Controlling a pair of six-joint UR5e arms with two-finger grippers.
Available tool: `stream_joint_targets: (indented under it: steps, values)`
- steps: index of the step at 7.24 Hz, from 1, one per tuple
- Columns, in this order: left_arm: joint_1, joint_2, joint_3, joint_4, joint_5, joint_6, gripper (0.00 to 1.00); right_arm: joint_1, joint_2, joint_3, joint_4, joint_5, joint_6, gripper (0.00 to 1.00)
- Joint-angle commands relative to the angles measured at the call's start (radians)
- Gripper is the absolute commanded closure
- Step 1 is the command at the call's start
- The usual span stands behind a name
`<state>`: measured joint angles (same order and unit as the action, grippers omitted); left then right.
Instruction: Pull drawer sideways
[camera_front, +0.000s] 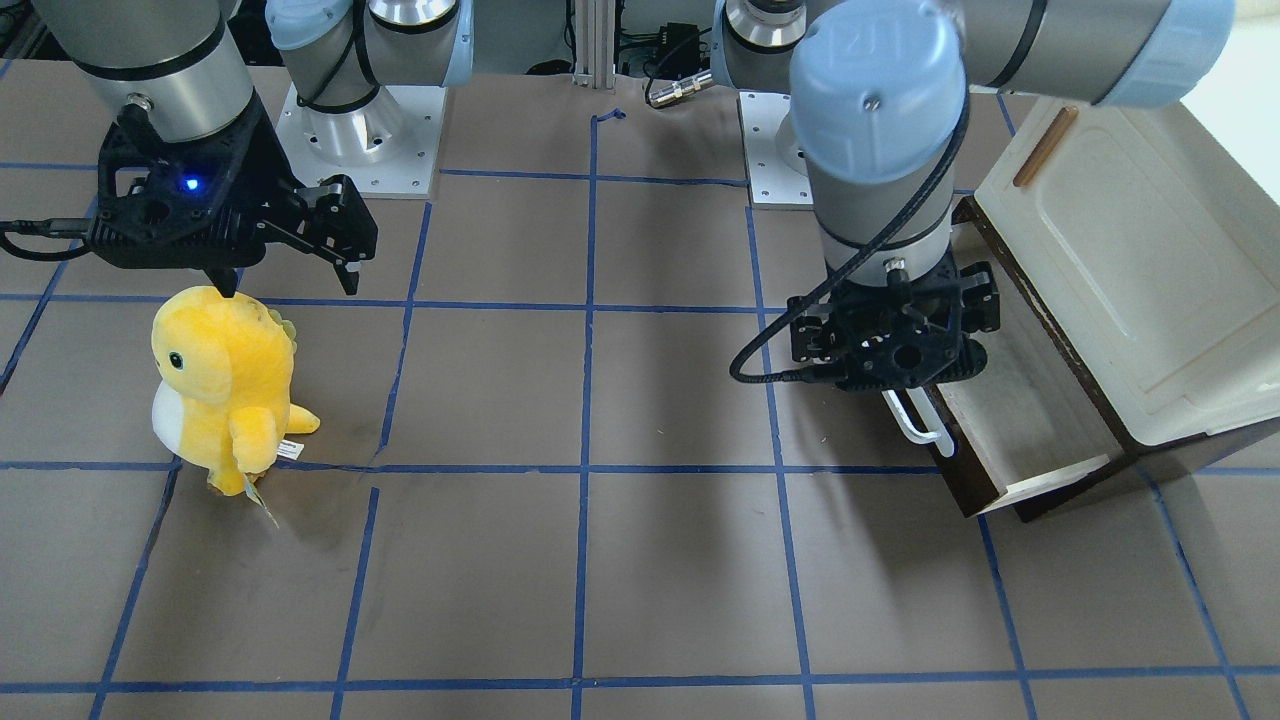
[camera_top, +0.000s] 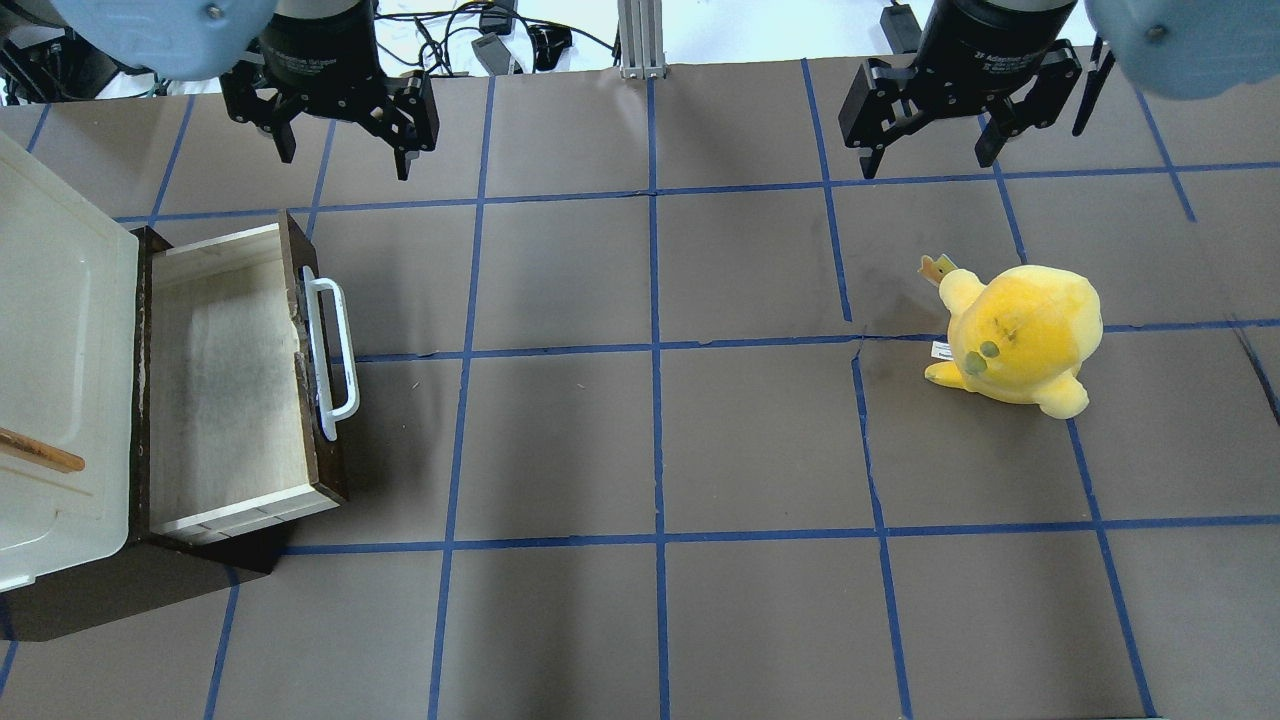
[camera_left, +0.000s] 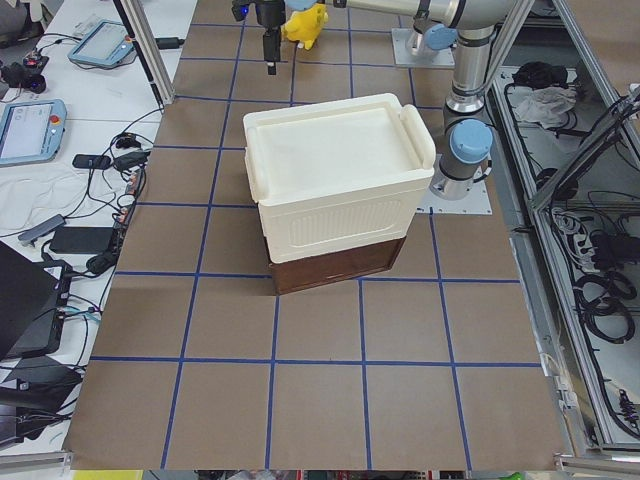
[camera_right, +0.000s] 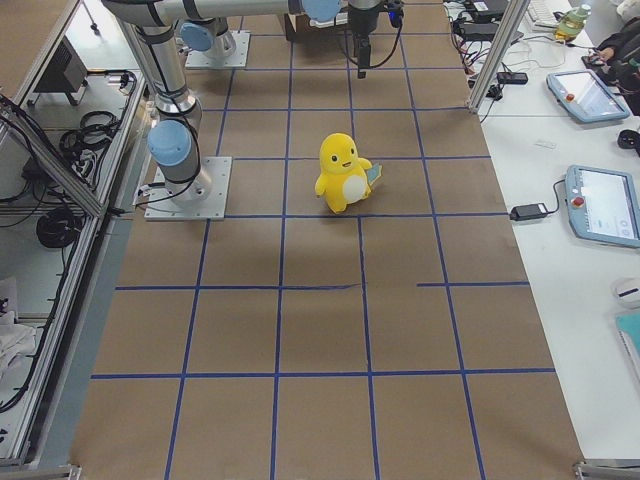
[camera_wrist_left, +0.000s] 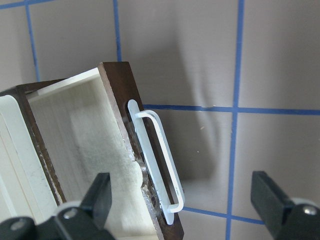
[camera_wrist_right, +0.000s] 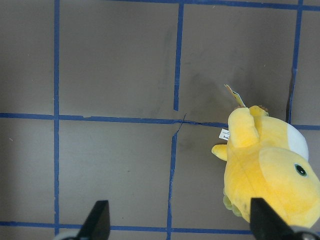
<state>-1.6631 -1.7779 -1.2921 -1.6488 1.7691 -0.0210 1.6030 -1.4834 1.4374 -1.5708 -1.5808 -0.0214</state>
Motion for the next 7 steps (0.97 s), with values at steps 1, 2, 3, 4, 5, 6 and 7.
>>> stream_joint_targets:
  steps: [1,2,3,4,5,6,7]
  values:
    - [0.081,0.075,-0.012,-0.002,-0.115,0.154,0.00,0.000,0.000,0.000,0.000,0.001,0.000,0.00]
    - [0.089,0.099,-0.048,0.000,-0.123,0.164,0.00,0.000,0.000,0.000,0.000,-0.001,0.000,0.00]
    - [0.098,0.129,-0.096,0.009,-0.123,0.209,0.00,0.000,0.000,0.000,0.000,0.001,0.000,0.00]
    - [0.100,0.146,-0.127,0.039,-0.160,0.211,0.00,0.000,0.000,0.000,0.000,0.001,0.000,0.00]
    - [0.103,0.155,-0.137,0.047,-0.195,0.207,0.00,0.000,0.000,0.000,0.000,0.001,0.000,0.00]
    - [0.105,0.160,-0.138,0.047,-0.201,0.208,0.00,0.000,0.000,0.000,0.000,0.001,0.000,0.00]
    - [0.105,0.160,-0.141,0.047,-0.197,0.207,0.00,0.000,0.000,0.000,0.000,-0.001,0.000,0.00]
